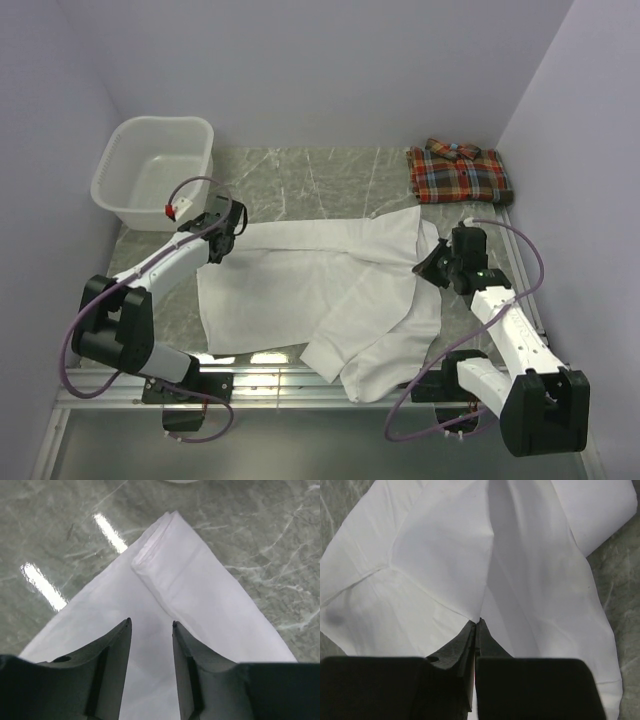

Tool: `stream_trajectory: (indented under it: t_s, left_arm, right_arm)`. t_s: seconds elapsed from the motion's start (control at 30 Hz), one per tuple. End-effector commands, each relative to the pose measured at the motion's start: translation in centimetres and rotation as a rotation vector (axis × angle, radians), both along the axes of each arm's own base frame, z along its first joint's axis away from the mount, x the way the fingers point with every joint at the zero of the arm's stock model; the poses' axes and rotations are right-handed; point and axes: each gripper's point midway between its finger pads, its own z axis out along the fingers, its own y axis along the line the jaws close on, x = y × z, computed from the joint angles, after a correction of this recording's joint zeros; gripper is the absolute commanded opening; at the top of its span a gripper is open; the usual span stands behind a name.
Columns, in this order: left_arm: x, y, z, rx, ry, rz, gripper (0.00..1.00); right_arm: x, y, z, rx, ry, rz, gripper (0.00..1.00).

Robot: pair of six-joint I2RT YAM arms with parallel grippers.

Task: Fold and stack the long sleeve shirts
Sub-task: Fold the shirt

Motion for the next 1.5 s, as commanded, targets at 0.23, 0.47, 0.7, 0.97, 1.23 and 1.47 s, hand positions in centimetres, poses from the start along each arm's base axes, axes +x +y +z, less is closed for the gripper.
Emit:
stream_trajectory:
  t_s: [0.23, 0.47, 0.7, 0.97, 1.23, 1.47]
  left_arm:
    - [-6.9, -0.6, -1.6, -0.190, 0.100, 0.047, 0.80]
    - [-11.0, 1.3, -5.0, -0.198, 0.214, 0.068, 0.98]
    - [-11.5, 2.9, -6.9, -0.168, 0.284, 0.092, 0.98]
    - [-10.9, 1.5, -9.9, -0.187, 0.414, 0.005, 0.84]
    - [-6.2, -2.1, -3.7, -0.010, 0.305, -0.131, 0.28]
    - [-5.7, -5.7, 3.3, 0.278, 0.224, -0.208, 0.27]
  right_arm:
    - [1.1, -0.9, 1.2, -0.070, -0.020, 0.002, 0.44]
    - [1.8, 3.3, 3.5, -0.171, -0.086, 0.192, 0.74]
    - [1.8, 7.0, 3.4, -0.137, -0.107, 0.307, 0.75]
    - [1.6, 7.3, 3.3, -0.137, -0.115, 0.320, 0.74]
    - [1.8, 6.8, 3.2, -0.156, -0.120, 0.301, 0.73]
    - [1.7, 6.2, 3.2, -0.187, -0.120, 0.288, 0.73]
